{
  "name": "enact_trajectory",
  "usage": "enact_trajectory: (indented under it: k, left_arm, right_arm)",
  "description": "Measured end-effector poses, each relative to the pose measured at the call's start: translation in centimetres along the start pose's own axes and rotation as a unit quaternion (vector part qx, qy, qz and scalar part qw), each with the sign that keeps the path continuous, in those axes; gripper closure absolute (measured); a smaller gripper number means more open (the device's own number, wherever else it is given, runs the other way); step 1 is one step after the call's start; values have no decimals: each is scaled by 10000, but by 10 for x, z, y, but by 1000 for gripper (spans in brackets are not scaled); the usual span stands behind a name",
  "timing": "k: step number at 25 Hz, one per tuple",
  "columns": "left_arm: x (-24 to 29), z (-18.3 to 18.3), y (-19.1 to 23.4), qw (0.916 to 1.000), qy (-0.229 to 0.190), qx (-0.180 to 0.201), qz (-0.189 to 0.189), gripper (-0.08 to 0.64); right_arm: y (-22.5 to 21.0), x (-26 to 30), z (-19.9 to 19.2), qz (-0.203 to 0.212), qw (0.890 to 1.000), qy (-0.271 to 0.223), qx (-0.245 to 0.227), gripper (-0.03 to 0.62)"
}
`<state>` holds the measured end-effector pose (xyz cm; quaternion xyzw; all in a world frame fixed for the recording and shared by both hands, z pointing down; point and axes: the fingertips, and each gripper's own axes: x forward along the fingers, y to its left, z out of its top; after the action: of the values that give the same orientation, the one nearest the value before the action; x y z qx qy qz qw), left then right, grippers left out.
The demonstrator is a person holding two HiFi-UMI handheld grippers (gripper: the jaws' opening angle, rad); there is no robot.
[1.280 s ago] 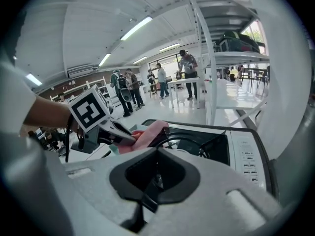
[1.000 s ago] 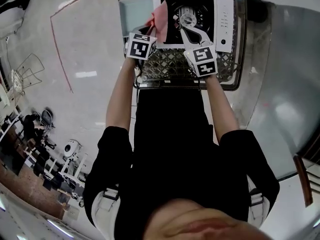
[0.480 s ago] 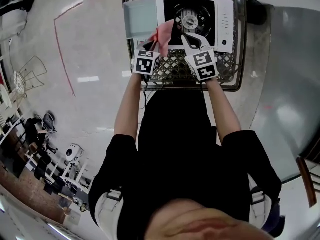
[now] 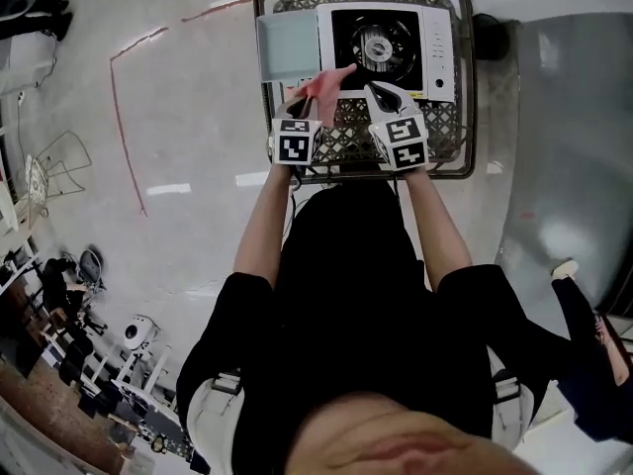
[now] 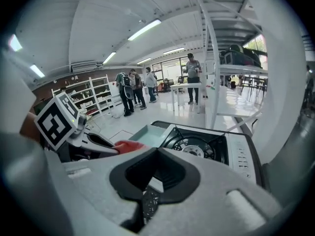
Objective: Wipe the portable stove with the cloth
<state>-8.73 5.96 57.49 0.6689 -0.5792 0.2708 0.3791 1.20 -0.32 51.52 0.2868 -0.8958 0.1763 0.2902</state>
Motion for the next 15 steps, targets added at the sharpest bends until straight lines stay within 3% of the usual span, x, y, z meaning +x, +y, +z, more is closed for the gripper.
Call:
enact_trajectory:
  k: [9,15]
  left_arm:
    - [-104,29,-29,9897,-1427,11,79,541]
    - [-166,25,-55,9780,-2077,169,9,541]
  right_arm:
    - [45,-85,44,-732,9891,-1280,5,589]
    - [79,-149,51,-1337,9774,-1628,-171,589]
